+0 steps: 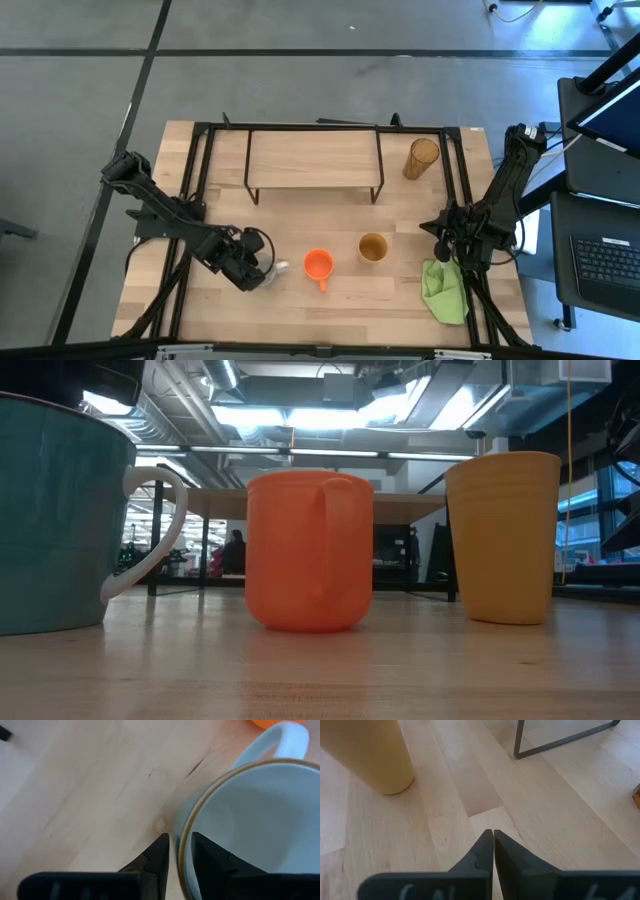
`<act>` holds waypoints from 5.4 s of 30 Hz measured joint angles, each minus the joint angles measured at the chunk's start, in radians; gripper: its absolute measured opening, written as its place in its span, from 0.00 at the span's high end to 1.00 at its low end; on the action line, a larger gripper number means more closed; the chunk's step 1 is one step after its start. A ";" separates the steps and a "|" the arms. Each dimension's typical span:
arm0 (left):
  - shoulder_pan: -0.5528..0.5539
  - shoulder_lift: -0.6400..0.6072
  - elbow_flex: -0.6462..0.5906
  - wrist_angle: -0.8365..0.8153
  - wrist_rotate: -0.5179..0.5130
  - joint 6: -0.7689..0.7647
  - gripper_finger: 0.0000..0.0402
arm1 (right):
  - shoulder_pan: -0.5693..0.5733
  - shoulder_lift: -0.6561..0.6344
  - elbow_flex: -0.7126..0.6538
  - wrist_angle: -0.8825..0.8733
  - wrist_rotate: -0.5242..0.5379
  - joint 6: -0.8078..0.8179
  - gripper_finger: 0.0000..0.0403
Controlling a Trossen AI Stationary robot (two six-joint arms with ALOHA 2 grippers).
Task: Stack small to large cups/mugs on shelf
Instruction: Put the blue mug on the shelf
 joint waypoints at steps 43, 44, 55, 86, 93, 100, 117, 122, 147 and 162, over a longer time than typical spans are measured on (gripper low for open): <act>0.188 -0.103 0.144 -0.094 0.067 0.200 0.95 | 0.000 0.000 0.000 0.000 0.000 0.000 0.96; 0.201 -0.111 0.166 -0.112 0.067 0.212 0.95 | 0.000 0.000 0.000 0.000 0.000 0.000 0.96; 0.409 -0.123 0.574 -0.373 0.039 0.472 0.95 | 0.000 0.000 0.000 0.000 0.000 0.000 0.96; 1.063 0.270 1.058 -0.603 0.165 1.046 0.95 | 0.000 0.000 0.000 0.000 0.000 0.000 0.96; 1.101 0.291 1.060 -0.473 0.253 1.062 0.95 | 0.000 0.000 0.000 0.000 0.000 0.000 0.96; 1.084 0.413 1.134 -0.495 0.287 1.096 0.95 | 0.000 0.000 0.000 0.001 0.000 0.000 0.96; 1.100 0.556 1.341 -0.545 0.308 1.126 0.95 | 0.000 0.000 0.000 0.007 -0.016 0.000 0.96; 1.060 0.556 1.341 -0.502 0.310 1.275 0.95 | 0.000 -0.001 0.000 0.007 -0.025 0.000 0.96; 1.101 0.569 1.341 -0.539 0.288 1.529 0.95 | 0.000 0.000 0.000 0.007 -0.024 0.000 0.96; 1.081 0.565 1.341 -0.516 0.319 1.481 0.93 | 0.000 0.000 0.000 0.007 -0.024 0.000 0.96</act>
